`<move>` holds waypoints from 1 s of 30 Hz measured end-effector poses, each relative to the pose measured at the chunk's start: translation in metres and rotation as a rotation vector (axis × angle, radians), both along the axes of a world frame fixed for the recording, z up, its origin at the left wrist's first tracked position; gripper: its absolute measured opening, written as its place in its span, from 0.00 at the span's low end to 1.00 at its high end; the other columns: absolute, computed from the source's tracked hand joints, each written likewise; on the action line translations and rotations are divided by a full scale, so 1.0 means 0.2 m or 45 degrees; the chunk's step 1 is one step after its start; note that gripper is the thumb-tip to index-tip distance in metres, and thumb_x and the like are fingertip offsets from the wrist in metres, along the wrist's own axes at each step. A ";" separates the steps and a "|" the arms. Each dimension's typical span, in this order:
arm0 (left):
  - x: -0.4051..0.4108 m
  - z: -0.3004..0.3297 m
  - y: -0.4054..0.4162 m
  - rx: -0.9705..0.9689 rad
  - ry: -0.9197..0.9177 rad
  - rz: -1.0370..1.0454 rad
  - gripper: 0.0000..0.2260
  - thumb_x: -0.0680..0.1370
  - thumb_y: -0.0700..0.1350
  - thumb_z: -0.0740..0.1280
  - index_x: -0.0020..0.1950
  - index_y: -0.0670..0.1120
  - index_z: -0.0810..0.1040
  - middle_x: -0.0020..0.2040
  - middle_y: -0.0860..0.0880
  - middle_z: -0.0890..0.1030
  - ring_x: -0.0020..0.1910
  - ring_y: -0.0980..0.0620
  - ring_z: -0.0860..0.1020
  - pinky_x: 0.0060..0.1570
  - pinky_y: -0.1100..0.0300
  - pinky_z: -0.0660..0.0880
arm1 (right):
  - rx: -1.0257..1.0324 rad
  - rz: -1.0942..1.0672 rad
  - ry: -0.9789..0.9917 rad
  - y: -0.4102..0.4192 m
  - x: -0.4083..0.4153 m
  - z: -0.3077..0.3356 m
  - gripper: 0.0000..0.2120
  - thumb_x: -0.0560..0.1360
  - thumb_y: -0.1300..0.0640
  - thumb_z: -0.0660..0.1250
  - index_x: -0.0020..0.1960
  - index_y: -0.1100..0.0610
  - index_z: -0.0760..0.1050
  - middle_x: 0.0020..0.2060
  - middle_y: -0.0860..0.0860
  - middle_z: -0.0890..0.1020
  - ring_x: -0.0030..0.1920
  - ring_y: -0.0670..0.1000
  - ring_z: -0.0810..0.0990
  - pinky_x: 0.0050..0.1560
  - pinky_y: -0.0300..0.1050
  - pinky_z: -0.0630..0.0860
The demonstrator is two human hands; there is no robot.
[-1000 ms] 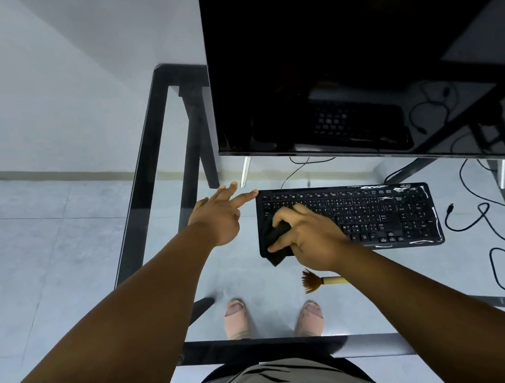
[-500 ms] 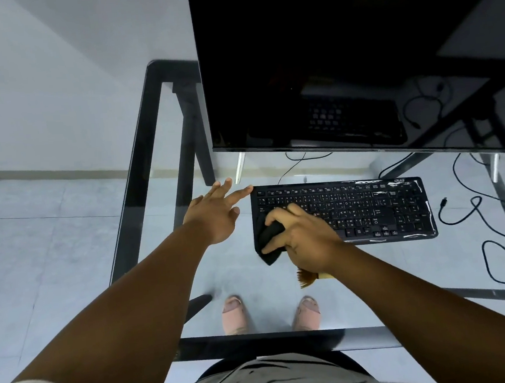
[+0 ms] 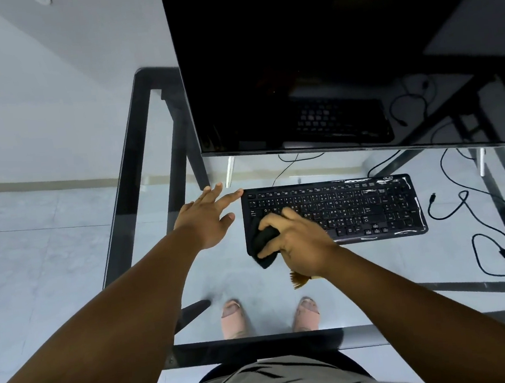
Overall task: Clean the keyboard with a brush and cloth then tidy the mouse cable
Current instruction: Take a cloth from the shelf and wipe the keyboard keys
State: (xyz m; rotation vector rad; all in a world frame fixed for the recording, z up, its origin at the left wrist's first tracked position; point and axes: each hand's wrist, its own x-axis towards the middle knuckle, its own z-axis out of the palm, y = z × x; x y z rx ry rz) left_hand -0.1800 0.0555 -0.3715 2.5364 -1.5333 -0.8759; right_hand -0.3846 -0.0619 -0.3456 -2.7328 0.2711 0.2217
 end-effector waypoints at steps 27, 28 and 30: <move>-0.21 -0.13 0.13 -0.226 0.063 0.036 0.45 0.72 0.64 0.68 0.79 0.57 0.41 0.79 0.58 0.48 0.78 0.55 0.49 0.71 0.48 0.56 | 0.005 -0.287 -0.136 -0.02 -0.14 -0.04 0.17 0.72 0.61 0.66 0.50 0.41 0.83 0.55 0.43 0.73 0.52 0.51 0.71 0.39 0.45 0.76; -0.21 -0.13 0.13 -0.227 0.065 0.037 0.45 0.72 0.64 0.68 0.79 0.57 0.41 0.79 0.57 0.48 0.78 0.55 0.49 0.71 0.48 0.56 | 0.000 -0.248 -0.134 -0.02 -0.12 -0.04 0.17 0.72 0.61 0.65 0.50 0.41 0.83 0.56 0.43 0.73 0.52 0.51 0.70 0.38 0.45 0.75; -0.21 -0.12 0.13 -0.217 0.070 0.034 0.45 0.73 0.64 0.68 0.79 0.57 0.41 0.79 0.57 0.48 0.78 0.55 0.49 0.72 0.48 0.56 | -0.009 -0.195 -0.103 -0.06 -0.13 -0.03 0.17 0.73 0.61 0.65 0.49 0.40 0.84 0.56 0.43 0.74 0.52 0.50 0.69 0.38 0.45 0.75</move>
